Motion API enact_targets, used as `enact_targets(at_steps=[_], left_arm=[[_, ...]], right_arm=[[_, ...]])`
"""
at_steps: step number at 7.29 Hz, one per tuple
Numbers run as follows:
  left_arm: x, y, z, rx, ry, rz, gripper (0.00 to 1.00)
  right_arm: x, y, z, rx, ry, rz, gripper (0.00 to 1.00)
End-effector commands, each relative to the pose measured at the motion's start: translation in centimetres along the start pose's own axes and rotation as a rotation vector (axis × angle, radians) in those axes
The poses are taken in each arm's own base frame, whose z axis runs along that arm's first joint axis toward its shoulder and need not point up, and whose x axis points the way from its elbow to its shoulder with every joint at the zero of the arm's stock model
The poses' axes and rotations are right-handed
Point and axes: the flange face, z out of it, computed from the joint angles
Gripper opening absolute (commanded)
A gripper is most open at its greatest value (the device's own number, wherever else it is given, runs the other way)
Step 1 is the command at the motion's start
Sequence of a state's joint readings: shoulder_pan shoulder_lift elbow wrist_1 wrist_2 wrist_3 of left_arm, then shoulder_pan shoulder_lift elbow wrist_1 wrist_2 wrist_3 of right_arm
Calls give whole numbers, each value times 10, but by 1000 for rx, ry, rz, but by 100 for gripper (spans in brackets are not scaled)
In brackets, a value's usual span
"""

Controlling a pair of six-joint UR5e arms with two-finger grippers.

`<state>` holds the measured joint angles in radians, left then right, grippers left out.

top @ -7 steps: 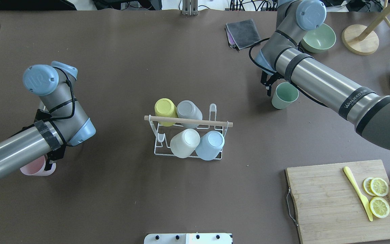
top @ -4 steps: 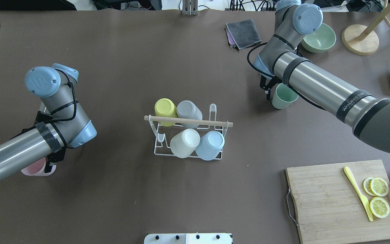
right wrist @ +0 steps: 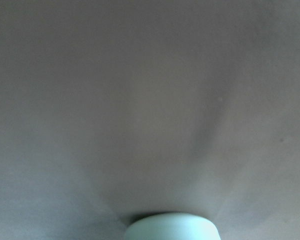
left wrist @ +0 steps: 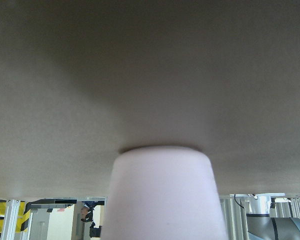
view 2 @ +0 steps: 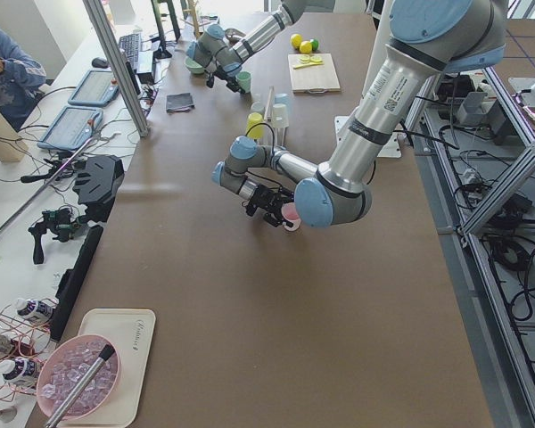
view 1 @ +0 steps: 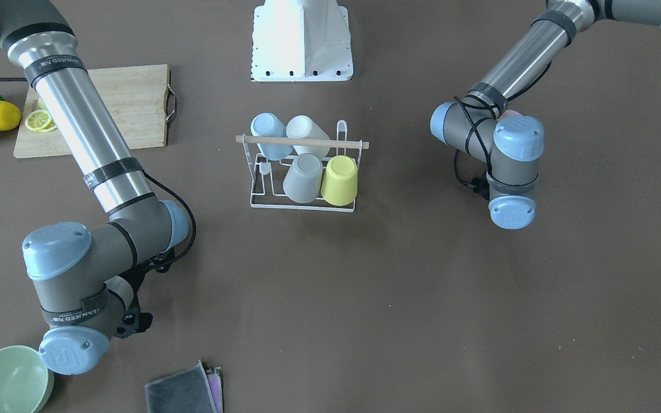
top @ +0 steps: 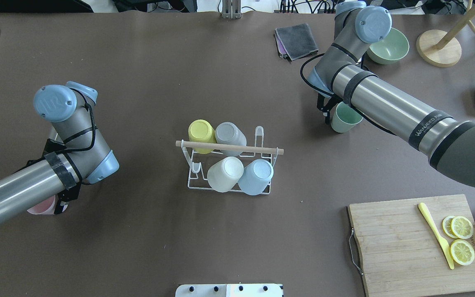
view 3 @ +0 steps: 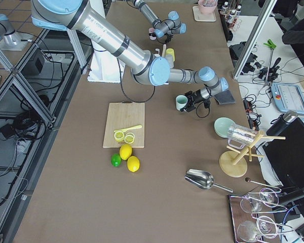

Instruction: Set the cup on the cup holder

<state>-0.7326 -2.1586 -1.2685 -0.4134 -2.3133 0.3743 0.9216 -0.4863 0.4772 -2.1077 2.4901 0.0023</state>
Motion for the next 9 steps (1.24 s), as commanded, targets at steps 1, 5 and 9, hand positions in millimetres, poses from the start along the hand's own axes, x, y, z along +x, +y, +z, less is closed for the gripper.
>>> enact_targets(at_steps=[1,5,9], left_arm=[[-1,1,5,-14,4,-12,94],[-1,1,7,-18,8,-17,75],[12,47,-2,126,0,78,42]], right_arm=[[-1,3,0,-18,10,14,4],[-12,23,-44,-9,-14,-51,0],[-60,59,-99,166,2,-231,0]])
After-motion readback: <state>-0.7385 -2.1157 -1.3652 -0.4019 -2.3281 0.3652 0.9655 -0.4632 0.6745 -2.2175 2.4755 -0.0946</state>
